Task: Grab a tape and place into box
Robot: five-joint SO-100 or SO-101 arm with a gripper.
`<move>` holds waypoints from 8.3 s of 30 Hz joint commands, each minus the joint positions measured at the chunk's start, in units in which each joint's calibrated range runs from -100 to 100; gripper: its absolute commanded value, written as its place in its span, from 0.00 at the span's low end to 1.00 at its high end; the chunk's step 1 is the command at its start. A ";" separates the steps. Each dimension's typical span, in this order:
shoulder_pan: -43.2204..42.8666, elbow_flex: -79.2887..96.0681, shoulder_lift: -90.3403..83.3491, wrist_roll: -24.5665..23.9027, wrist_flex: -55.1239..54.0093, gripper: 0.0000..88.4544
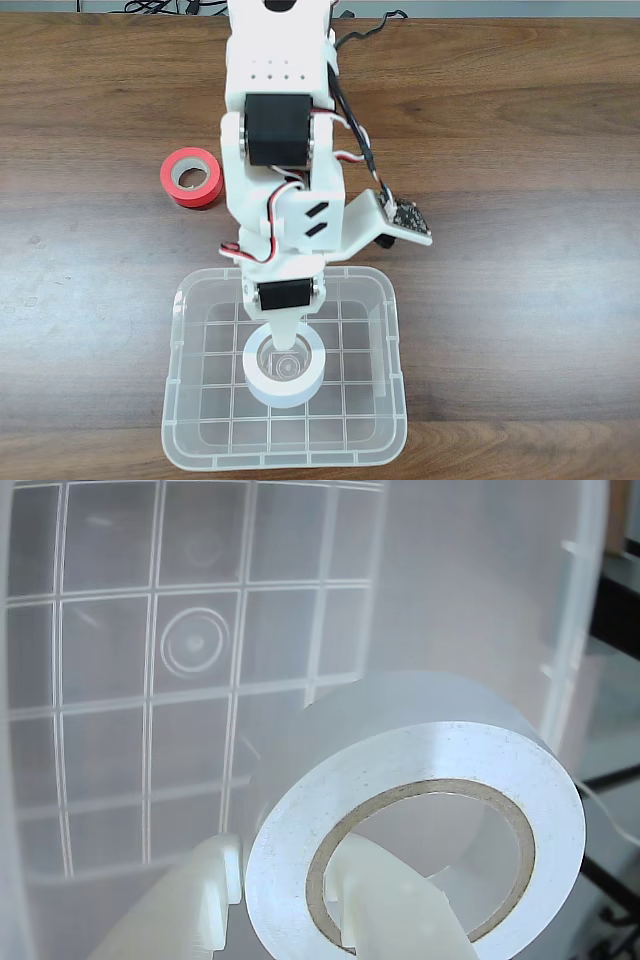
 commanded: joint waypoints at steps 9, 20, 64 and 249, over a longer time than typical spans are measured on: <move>-0.21 -13.25 9.27 -0.09 -1.78 0.10; -0.21 -13.25 8.87 -0.25 -1.52 0.21; -1.82 31.17 -67.96 -3.36 30.76 0.02; -1.09 127.71 -126.21 -5.52 -1.95 0.02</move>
